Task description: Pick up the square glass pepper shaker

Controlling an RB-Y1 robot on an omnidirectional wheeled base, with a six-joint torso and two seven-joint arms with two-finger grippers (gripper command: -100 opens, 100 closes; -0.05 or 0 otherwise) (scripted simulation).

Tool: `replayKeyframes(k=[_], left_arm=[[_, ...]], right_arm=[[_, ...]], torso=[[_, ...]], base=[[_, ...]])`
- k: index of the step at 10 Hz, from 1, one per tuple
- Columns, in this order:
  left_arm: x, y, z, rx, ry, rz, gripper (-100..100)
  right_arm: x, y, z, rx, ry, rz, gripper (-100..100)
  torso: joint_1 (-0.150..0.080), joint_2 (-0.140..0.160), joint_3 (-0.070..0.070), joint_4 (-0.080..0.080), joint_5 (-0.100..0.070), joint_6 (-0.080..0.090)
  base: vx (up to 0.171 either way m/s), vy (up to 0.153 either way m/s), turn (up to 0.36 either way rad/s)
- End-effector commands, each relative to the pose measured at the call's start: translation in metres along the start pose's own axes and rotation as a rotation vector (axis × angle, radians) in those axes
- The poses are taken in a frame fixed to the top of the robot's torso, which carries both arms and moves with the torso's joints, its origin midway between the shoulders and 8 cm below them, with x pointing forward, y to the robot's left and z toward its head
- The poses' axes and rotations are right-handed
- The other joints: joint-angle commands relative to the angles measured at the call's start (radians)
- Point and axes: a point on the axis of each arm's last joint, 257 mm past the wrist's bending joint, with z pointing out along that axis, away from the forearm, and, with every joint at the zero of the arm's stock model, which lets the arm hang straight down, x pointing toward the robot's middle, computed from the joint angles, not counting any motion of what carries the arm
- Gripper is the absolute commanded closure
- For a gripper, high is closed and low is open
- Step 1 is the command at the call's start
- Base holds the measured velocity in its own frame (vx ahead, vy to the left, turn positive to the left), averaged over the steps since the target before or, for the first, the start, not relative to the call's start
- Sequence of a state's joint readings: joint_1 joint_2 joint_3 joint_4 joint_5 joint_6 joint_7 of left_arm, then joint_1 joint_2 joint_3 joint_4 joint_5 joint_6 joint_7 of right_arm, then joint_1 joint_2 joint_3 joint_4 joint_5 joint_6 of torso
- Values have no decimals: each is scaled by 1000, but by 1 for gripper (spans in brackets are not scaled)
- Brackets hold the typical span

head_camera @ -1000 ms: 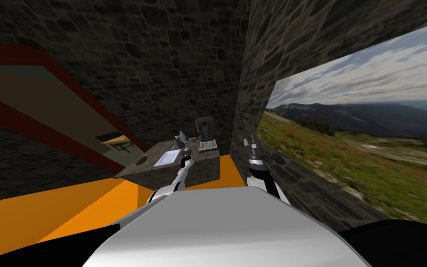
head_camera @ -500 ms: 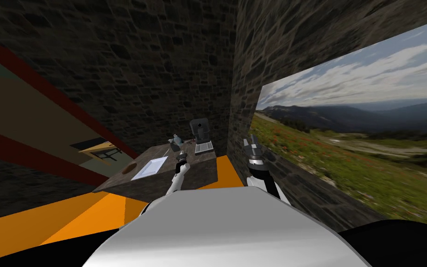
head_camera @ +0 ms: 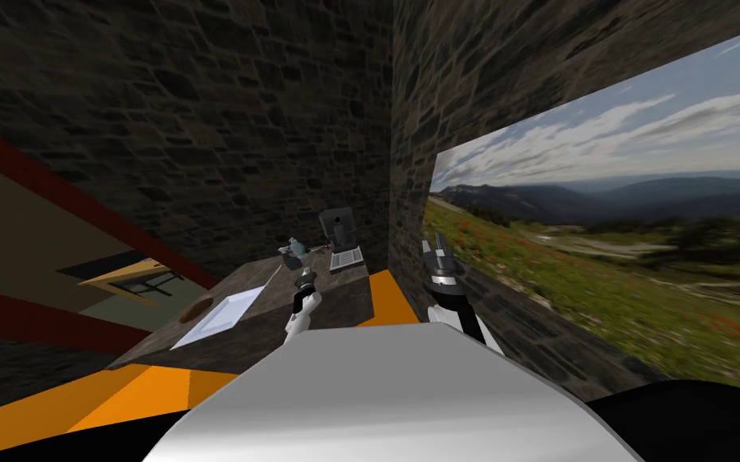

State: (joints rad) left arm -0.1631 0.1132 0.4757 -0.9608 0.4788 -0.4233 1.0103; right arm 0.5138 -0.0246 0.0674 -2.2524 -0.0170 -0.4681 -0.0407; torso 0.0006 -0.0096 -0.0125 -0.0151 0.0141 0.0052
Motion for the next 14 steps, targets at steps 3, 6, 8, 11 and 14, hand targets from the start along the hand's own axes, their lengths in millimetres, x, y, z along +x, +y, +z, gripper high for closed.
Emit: replayKeyframes(k=[3,6,8,11,14], left_arm=[[-5,-38,-13,38,-9,2,100],[-15,-92,-31,95,-29,5,100],[-11,-103,-36,105,-17,19,100],[-18,-160,-61,165,-41,41,100],[-14,-164,-64,166,-31,47,0]], right_arm=[[0,0,0,0,0,0,0],[0,0,0,0,0,0,0],[0,0,0,0,0,0,0],[0,0,0,0,0,0,0],[0,0,0,0,0,0,0]], torso=[[1,0,0,0,1,1],[0,-2,-2,-2,1,1],[1,-2,-2,-2,2,1],[1,-2,-2,-2,1,1],[1,-2,-3,-3,1,2]], base=[[25,-23,-104],[38,-36,-171],[25,-18,-55],[33,-23,-180],[17,-11,-29]])
